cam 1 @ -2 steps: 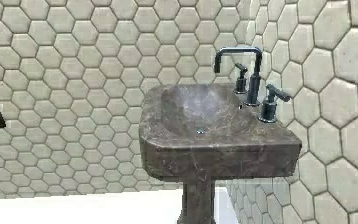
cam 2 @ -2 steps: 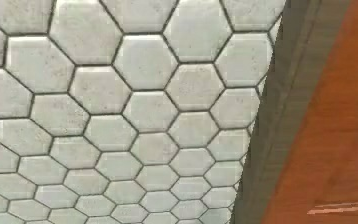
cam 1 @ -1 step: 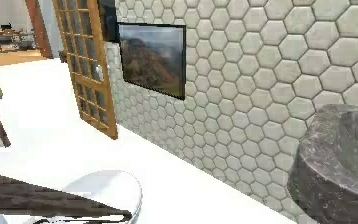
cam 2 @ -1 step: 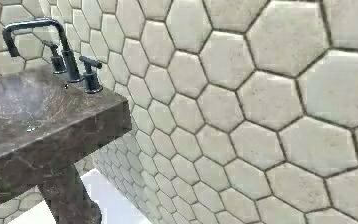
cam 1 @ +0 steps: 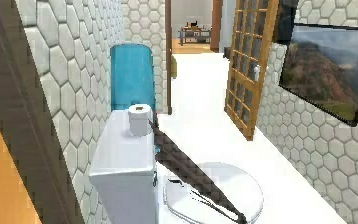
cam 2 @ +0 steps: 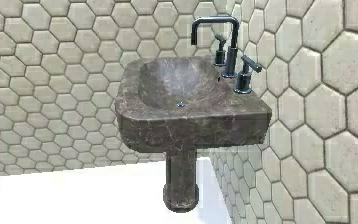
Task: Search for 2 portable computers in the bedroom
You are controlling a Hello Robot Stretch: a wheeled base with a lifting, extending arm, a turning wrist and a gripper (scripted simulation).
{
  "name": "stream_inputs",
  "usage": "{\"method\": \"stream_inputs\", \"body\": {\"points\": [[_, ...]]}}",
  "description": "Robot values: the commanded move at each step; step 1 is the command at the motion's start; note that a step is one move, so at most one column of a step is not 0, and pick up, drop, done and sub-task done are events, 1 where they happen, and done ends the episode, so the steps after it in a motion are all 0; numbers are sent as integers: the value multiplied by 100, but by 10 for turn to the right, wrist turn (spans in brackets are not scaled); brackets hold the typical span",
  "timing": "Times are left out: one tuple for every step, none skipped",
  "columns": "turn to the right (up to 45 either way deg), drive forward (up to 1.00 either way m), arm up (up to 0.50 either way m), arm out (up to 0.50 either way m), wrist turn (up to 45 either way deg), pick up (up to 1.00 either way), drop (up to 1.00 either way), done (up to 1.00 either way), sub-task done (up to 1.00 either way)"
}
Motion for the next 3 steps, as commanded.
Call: {"method": "stream_inputs", "body": {"points": [[0,15,0,0,0,0,0,0,0],[450,0,0,0,0,0,0,0,0],[30,0,0,0,0,0,0,0,0]]}}
